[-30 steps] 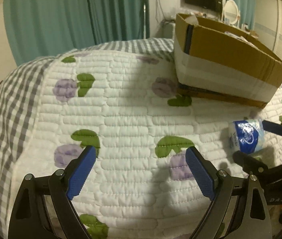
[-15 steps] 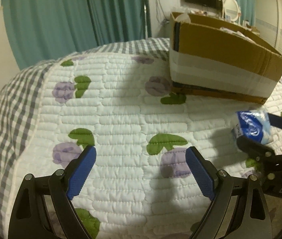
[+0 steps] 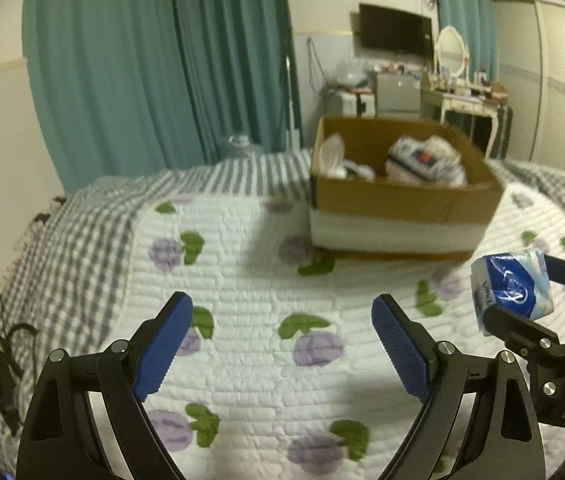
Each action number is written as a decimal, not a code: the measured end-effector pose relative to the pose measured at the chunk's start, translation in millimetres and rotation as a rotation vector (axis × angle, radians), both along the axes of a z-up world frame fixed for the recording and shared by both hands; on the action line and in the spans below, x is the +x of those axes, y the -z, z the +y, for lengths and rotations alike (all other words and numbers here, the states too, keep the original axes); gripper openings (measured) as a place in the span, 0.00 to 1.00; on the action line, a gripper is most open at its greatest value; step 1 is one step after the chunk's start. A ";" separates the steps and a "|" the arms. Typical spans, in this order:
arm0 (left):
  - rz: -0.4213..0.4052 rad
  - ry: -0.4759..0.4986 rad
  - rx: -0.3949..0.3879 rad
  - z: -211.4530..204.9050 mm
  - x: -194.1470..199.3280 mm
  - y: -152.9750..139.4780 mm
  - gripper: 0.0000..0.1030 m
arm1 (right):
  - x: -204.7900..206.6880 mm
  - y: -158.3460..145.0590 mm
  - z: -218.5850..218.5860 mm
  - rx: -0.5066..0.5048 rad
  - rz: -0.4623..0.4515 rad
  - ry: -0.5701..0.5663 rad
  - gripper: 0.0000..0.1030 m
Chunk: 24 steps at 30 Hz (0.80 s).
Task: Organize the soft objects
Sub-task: 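Carry the tissue pack into the cardboard box and open the right tool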
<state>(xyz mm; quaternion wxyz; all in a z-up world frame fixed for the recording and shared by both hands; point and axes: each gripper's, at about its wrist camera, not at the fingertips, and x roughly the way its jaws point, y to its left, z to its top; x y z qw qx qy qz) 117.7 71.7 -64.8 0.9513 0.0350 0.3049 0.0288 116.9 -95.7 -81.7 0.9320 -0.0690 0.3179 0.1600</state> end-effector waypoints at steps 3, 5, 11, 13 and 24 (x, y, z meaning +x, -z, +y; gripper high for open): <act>-0.045 0.007 -0.002 -6.1 -13.2 -24.9 0.90 | -15.3 -24.6 -6.3 0.002 -0.037 0.007 0.79; -0.083 0.012 0.012 -9.8 -19.7 -41.9 0.90 | -25.7 -44.9 -12.8 0.005 -0.070 0.011 0.79; -0.219 0.028 0.017 -24.6 -46.5 -101.9 0.90 | -48.6 -112.5 -26.9 0.012 -0.171 0.021 0.79; -0.255 0.037 0.019 -31.0 -49.0 -121.1 0.90 | -52.2 -134.9 -28.8 0.003 -0.203 0.022 0.79; -0.316 0.039 0.006 -38.7 -12.0 -172.3 0.90 | -14.4 -221.2 -33.9 0.012 -0.283 0.023 0.79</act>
